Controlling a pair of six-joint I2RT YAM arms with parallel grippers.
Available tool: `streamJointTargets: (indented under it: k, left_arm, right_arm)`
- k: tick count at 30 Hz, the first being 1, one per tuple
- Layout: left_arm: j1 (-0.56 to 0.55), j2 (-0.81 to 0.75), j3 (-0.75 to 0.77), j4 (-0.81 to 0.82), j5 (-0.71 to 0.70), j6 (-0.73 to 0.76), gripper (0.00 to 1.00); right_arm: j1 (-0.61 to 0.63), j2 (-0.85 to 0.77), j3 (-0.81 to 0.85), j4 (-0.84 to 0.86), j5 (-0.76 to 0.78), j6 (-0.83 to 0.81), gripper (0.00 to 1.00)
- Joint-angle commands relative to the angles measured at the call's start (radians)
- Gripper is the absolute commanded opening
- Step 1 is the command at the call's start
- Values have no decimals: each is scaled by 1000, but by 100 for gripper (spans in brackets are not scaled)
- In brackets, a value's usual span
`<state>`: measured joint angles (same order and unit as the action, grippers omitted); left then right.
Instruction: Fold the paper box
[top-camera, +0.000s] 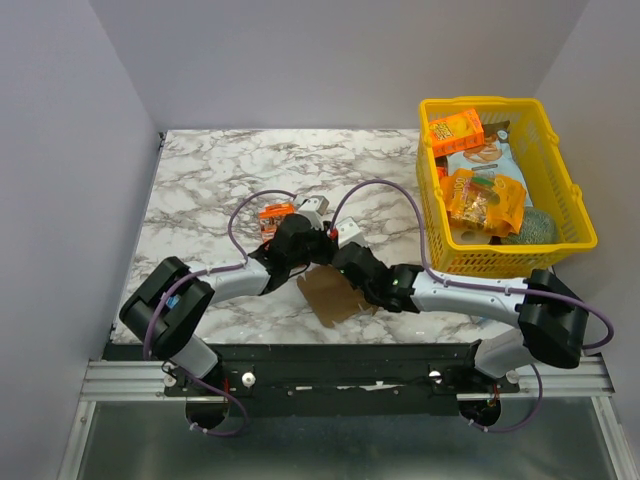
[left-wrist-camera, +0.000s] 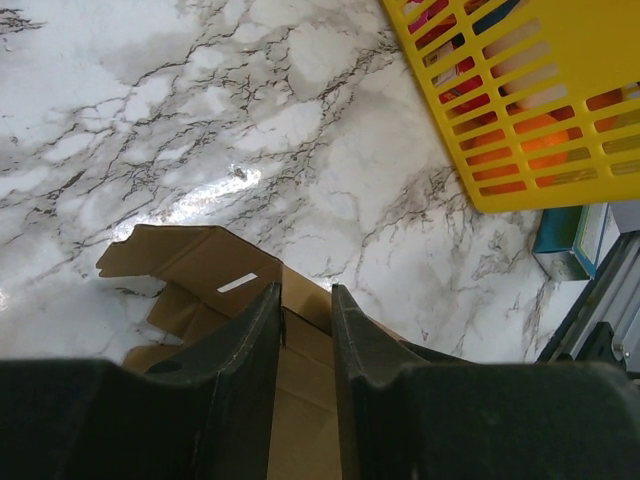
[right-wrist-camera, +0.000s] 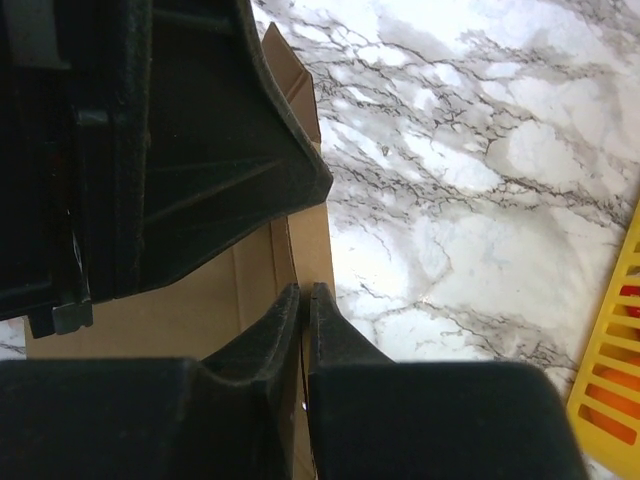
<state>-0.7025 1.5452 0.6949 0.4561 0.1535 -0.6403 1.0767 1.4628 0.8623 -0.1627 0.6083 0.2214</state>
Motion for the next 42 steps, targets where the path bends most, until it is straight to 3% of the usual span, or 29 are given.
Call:
streamJointTargets:
  k: [1,11,20,25,29,42]
  left_arm:
    - [-2,18,-29,9,1,-4,31]
    - [-2,18,-48,19,0,-2,29]
    - [-2,4,-86,53,6,10,29]
    - [-2,-2,-106,84,17,17,29]
    - [-2,-8,-115,85,18,22,29]
    - [-2,-16,-147,133,38,37,29]
  right_arm:
    - [-3,42,18,-176,-67,58,19]
    - [-9,-30,55,-212,-148,119,60]
    - [-142,-114,40,-184,-433,179,80]
    - [-218,-127,9,-150,-528,187,80]
    - [-256,-113,-5,-129,-574,170,68]
    - [-307,-48,-5,-78,-662,154,57]
